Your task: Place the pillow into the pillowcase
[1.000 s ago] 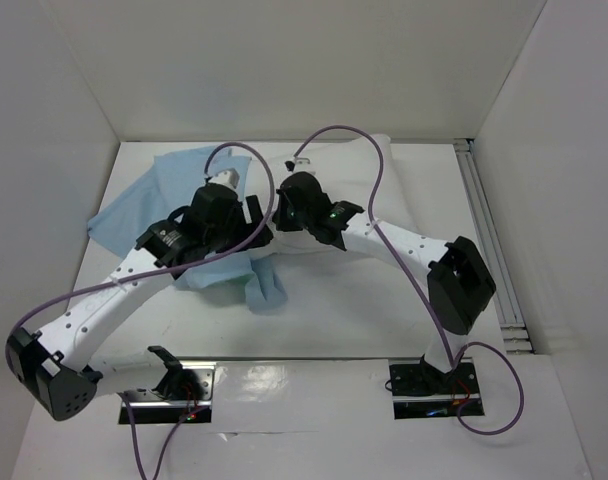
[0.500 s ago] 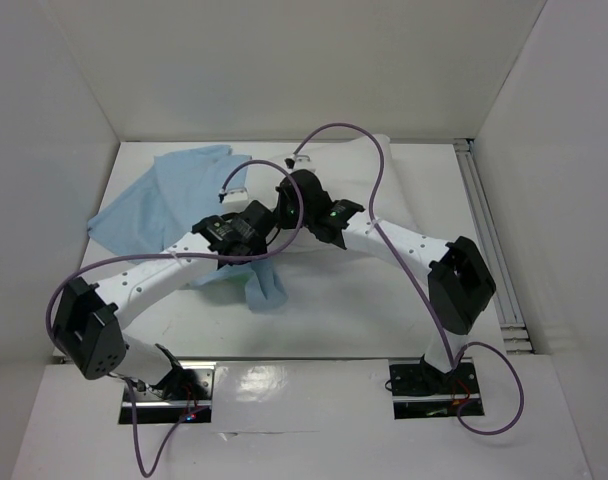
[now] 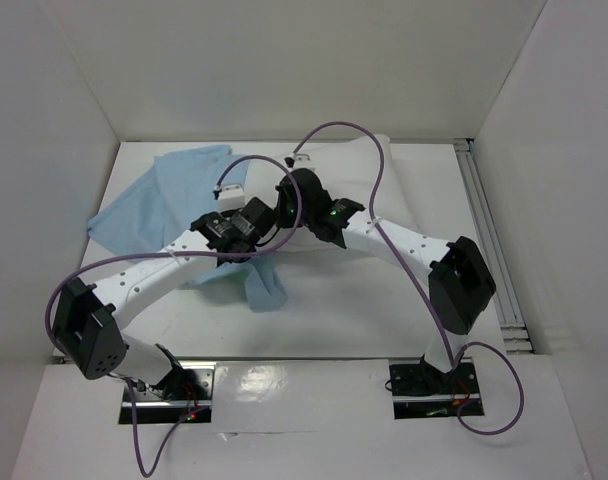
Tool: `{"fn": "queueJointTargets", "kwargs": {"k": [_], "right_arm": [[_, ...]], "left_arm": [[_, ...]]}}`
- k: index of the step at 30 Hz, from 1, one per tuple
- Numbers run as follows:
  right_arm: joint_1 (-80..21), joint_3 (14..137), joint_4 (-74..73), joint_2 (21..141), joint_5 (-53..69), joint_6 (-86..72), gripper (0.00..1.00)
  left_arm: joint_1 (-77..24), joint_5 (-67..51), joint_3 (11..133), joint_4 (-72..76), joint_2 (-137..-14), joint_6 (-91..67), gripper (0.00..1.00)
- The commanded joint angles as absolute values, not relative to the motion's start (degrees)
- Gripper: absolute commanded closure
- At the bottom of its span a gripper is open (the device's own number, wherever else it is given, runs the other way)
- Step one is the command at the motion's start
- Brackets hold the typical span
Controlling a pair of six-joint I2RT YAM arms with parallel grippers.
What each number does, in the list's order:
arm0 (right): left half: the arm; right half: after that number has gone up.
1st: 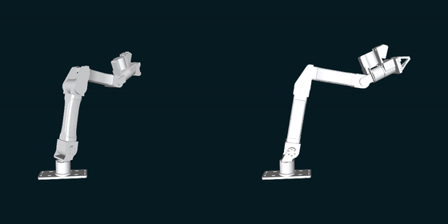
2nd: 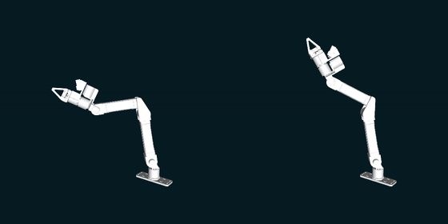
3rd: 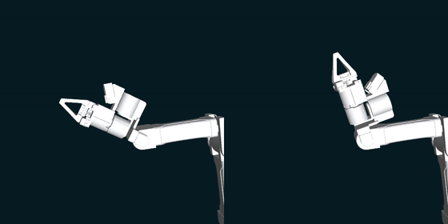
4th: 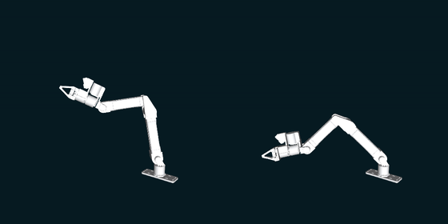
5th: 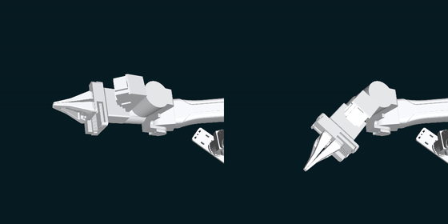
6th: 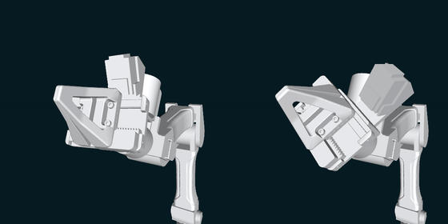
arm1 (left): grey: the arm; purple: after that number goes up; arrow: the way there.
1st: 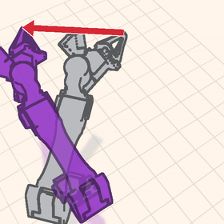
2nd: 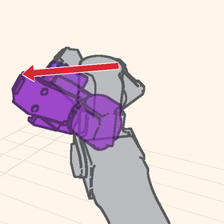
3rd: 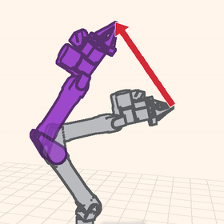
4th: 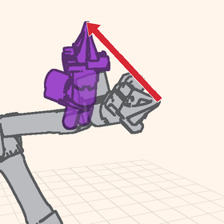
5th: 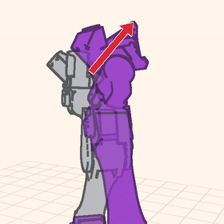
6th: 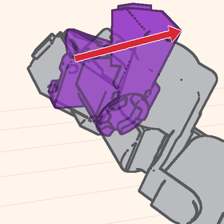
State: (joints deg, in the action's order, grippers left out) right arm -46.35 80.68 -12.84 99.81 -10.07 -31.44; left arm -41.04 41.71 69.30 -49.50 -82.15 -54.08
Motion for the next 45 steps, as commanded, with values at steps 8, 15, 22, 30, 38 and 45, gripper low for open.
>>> {"fn": "queueJointTargets", "kwargs": {"k": [8, 15, 22, 30, 38, 45], "right_arm": [[-46.93, 88.05, -10.11, 100.28, -11.24, -31.11, 1.0], [-46.41, 95.8, -10.11, 98.61, -15.12, -27.07, 1.0], [-47.72, 77.19, -3.69, 93.52, -11.52, -35.14, 1.0], [-49.39, 65.13, -2.19, 85.97, -7.48, -35.97, 1.0], [-48.87, 77.51, -16.43, 81.21, -22.89, -21.63, 0.14], [-33.6, 92.79, -27.49, 88.75, -22.26, -18.81, 0.0]], "left_arm": [[-39.12, 4.35, 77.94, -28.78, -78.22, -37.79, 1.0], [-30.51, -20.64, 91.93, -23.39, -83.14, -38.94, 1.0], [-28.13, -27.5, 74.56, -16.71, -78.76, -45.78, 1.0], [-25.05, -24.63, 74.76, -24.5, -73.74, -40.28, 0.02], [-15.74, -18.64, 91.66, -35.33, -78.91, -34.63, 0.66], [-13.36, -5.73, 108.79, -47.01, -98.48, -31.9, 0.19]]}}
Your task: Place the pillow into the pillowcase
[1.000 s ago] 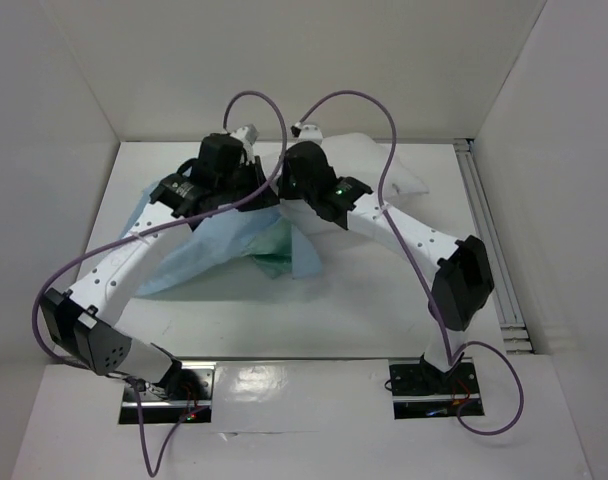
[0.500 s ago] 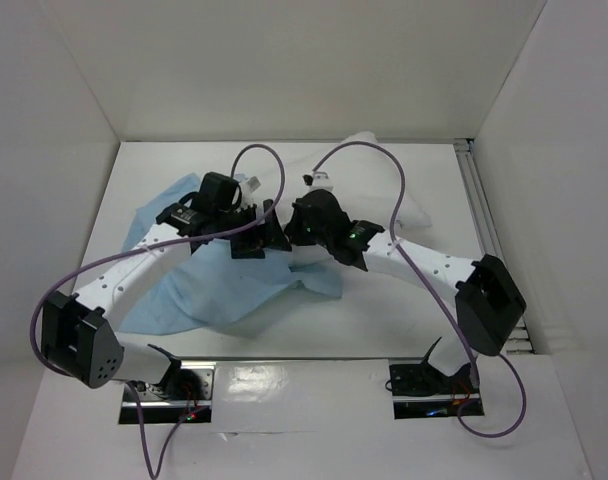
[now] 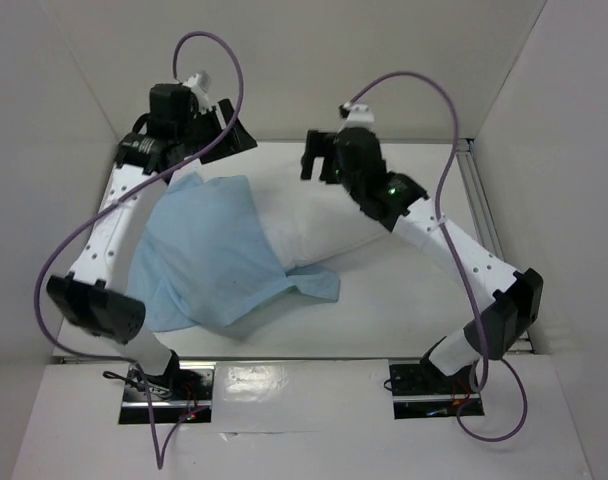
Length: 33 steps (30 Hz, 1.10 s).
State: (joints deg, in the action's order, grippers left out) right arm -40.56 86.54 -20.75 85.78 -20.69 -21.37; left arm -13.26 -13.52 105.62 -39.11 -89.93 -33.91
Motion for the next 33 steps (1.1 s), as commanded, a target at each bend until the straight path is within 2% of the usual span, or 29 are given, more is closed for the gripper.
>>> {"fn": "queueJointTargets", "kwargs": {"k": [1, 5, 7, 10, 11, 12, 15, 16, 17, 18, 19, 20, 26, 33], "right_arm": [[-31.05, 94.73, -28.99, 90.34, -20.32, -18.81, 0.0], [-19.7, 103.69, -36.1, 99.29, -14.16, -18.81, 0.0], [-16.71, 104.32, -36.65, 101.33, -11.09, -18.29, 0.0], [-12.05, 101.79, -35.96, 103.7, -6.53, -18.28, 0.0], [-11.26, 100.39, -34.99, 103.71, -4.94, -18.28, 0.0], [-9.86, 97.76, -33.24, 104.23, -3.44, -18.28, 0.0], [-9.32, 93.62, -30.16, 105.81, 2.97, -18.28, 0.0], [-9.32, 91.34, -28.67, 106.6, 6.47, -18.28, 0.05], [-9.32, 89.58, -27.0, 106.61, 8.24, -18.28, 0.2], [-9.32, 87.39, -24.98, 105.83, 9.65, -19.41, 0.4], [-9.32, 83.27, -21.22, 103.99, 10.71, -20.21, 0.86], [-9.32, 81.41, -19.7, 102.93, 10.72, -21.08, 1.0], [-9.84, 74.88, -18.45, 97.47, 5.55, -21.01, 1.0], [-12.38, 71.81, -18.46, 89.31, 6.23, -21.71, 1.0]], "left_arm": [[-13.36, -3.02, 111.68, -48.15, -100.7, -31.9, 0.19], [-13.97, -0.18, 116.79, -53.68, -109.41, -31.38, 0.18], [-14.58, 0.69, 118.38, -55.28, -112.92, -30.67, 0.18], [-15.29, 2.55, 119.62, -57.12, -114.52, -30.67, 0.24], [-15.29, 2.55, 119.1, -57.13, -115.13, -30.67, 0.27], [-15.29, 2.55, 118.31, -57.13, -115.14, -30.67, 0.4], [-15.29, 2.55, 118.3, -57.13, -114.61, -30.67, 0.68], [-15.29, 2.55, 118.3, -57.13, -114.61, -30.67, 0.81], [-15.29, 2.55, 118.3, -56.61, -114.61, -30.67, 0.87], [-15.29, 2.55, 119.17, -56.6, -114.61, -30.15, 0.9], [-15.29, 1.77, 120.05, -56.6, -114.09, -30.15, 0.93], [-15.29, 1.76, 120.67, -56.6, -114.08, -30.15, 0.99], [-13.36, -3.51, 124.18, -56.6, -112.68, -30.15, 1.0], [-14.76, -18.78, 125.16, -51.71, -111.45, -30.14, 1.0]]}}
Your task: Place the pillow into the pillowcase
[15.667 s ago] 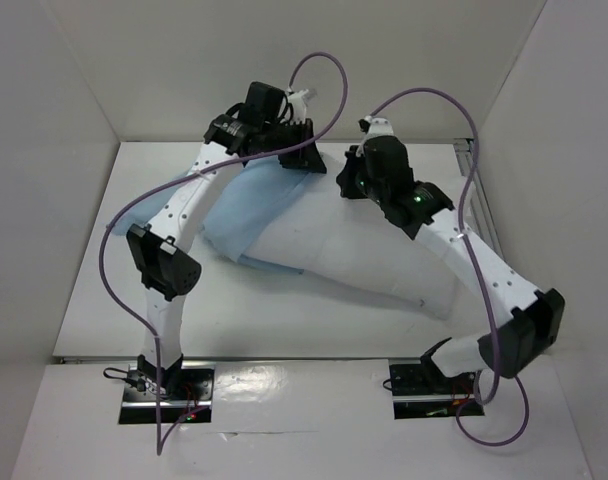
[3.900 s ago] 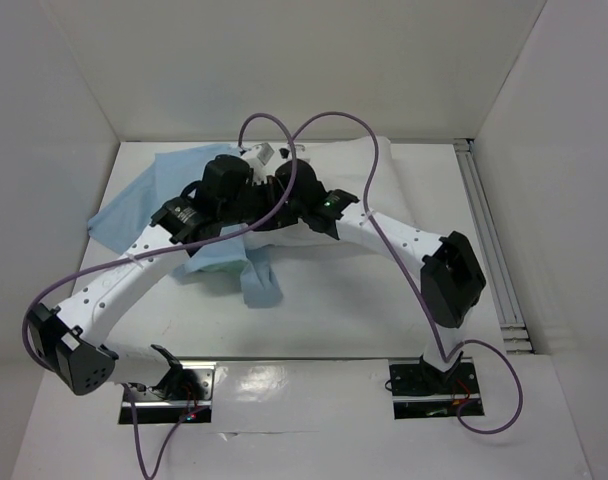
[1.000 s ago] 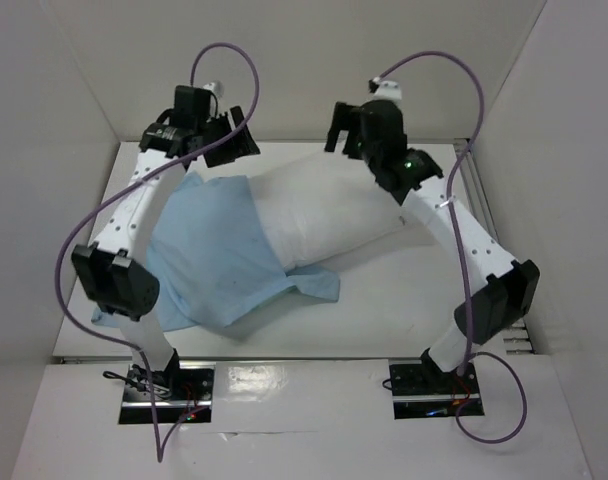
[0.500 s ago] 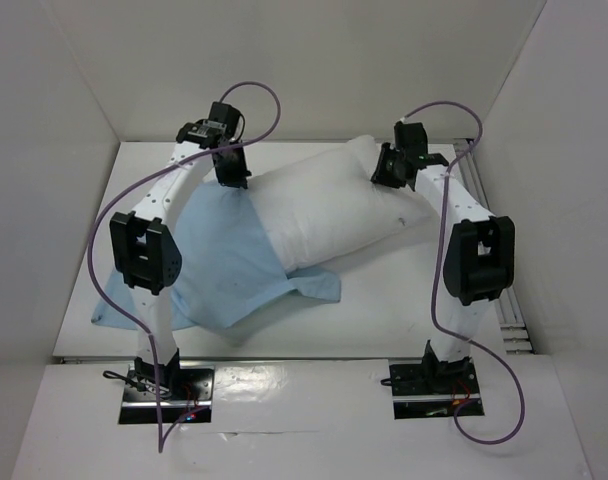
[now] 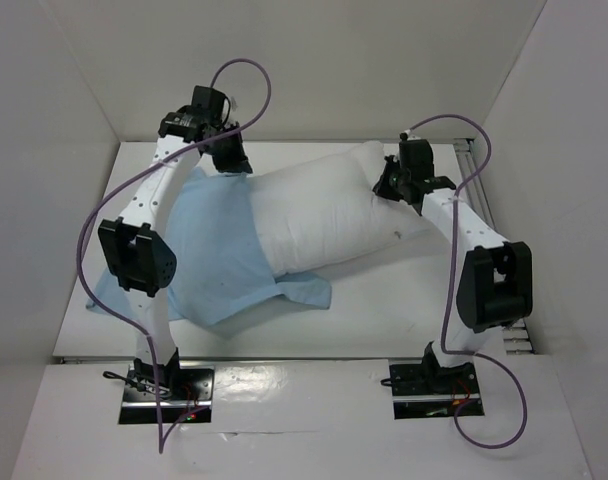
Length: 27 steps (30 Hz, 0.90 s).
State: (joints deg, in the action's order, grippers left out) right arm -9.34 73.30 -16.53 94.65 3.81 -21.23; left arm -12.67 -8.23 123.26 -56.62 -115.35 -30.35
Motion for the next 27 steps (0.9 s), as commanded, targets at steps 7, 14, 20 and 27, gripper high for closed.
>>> {"fn": "queueJointTargets", "kwargs": {"k": [7, 14, 20, 27], "right_arm": [[-19.94, 82.16, -17.84, 79.99, 1.24, -23.03, 1.0], [-26.01, 84.75, -22.76, 70.68, -10.01, -24.77, 1.0], [-31.27, 57.69, -25.4, 61.27, -14.76, -39.25, 1.0], [-37.87, 42.19, -19.86, 59.58, -15.99, -50.53, 1.0]], "left_arm": [[-25.48, -40.59, 134.44, -42.01, -119.6, -33.05, 1.0], [-29.36, -45.89, 134.41, -30.86, -116.3, -40.07, 1.0], [-31.2, -43.34, 130.94, -28.65, -118.1, -40.69, 1.0], [-32.96, -46.05, 136.93, -29.27, -124.28, -40.7, 1.0]]}}
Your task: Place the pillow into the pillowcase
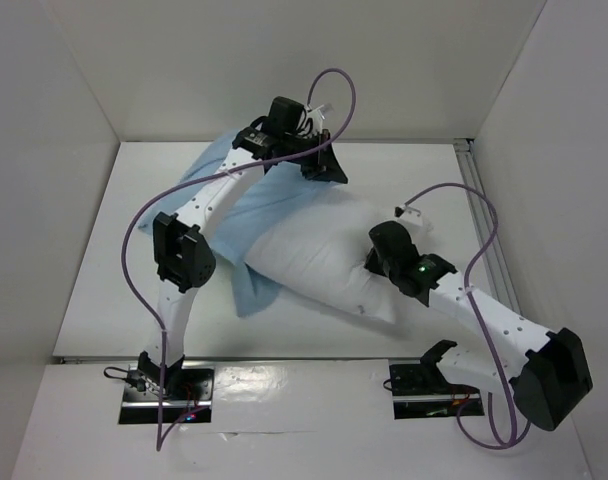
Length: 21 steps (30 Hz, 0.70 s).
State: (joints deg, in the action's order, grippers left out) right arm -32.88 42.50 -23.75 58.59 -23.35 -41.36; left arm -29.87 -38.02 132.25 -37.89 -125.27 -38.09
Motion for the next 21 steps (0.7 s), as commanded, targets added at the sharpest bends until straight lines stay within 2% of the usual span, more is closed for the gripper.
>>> {"fn": "queueJointTargets", "kwargs": {"k": [1, 4, 7, 9, 10, 11, 12, 13, 14, 15, 16, 17, 19, 20, 21], "right_arm": [[-37.88, 43.49, -19.25, 60.63, -17.82, -50.54, 1.0], [-38.5, 46.92, -15.23, 63.27, -20.12, -50.11, 1.0], [-38.5, 52.0, -14.5, 65.91, -21.35, -47.91, 1.0], [-38.5, 53.96, -15.03, 67.24, -22.06, -47.2, 1.0], [-38.5, 53.96, -15.03, 67.24, -22.06, -45.89, 1.0], [-37.97, 54.75, -15.73, 67.76, -21.19, -45.01, 1.0], [-37.97, 55.45, -15.73, 67.76, -19.35, -43.35, 0.94], [-37.45, 56.42, -15.73, 67.76, -16.2, -36.72, 0.36], [-37.44, 60.95, -19.13, 69.5, -13.13, -34.21, 0.15], [-37.44, 63.95, -22.21, 70.57, -13.1, -32.1, 0.01], [-37.44, 67.03, -25.37, 71.53, -13.7, -28.43, 0.0], [-38.4, 72.19, -30.36, 72.24, -15.36, -26.74, 0.0], [-38.94, 76.09, -32.95, 72.77, -20.37, -23.74, 0.0], [-38.94, 79.51, -34.09, 72.77, -21.78, -21.64, 0.0], [-39.46, 81.19, -34.8, 72.77, -23.45, -20.49, 0.0]], "left_arm": [[-32.96, -45.53, 136.93, -29.27, -123.32, -40.69, 1.0], [-32.96, -43.77, 137.46, -30.93, -122.09, -38.94, 1.0], [-31.21, -44.29, 136.94, -33.65, -121.38, -37.19, 0.53], [-30.33, -44.3, 135.62, -35.67, -118.41, -35.61, 0.29], [-30.32, -42.3, 134.48, -36.99, -117.26, -33.51, 0.07], [-28.93, -41.49, 133.95, -39.09, -115.94, -32.27, 0.04], [-28.31, -40.96, 133.42, -39.98, -114.71, -31.3, 0.0], [-27.69, -41.48, 131.76, -40.6, -112.0, -29.11, 0.0], [-26.03, -41.48, 130.7, -41.13, -110.58, -27.87, 0.0], [-25.06, -41.48, 129.56, -42.79, -109.09, -26.73, 0.0], [-23.83, -39.92, 127.72, -42.8, -107.25, -24.72, 0.04], [-20.86, -37.81, 122.48, -42.8, -102.53, -24.09, 0.23], [-18.12, -31.5, 114.83, -42.8, -96.19, -23.47, 0.43], [-15.23, -24.16, 105.13, -39.58, -92.76, -23.99, 0.49], [-14.07, -21.56, 99.98, -37.11, -85.68, -23.99, 0.49]]}}
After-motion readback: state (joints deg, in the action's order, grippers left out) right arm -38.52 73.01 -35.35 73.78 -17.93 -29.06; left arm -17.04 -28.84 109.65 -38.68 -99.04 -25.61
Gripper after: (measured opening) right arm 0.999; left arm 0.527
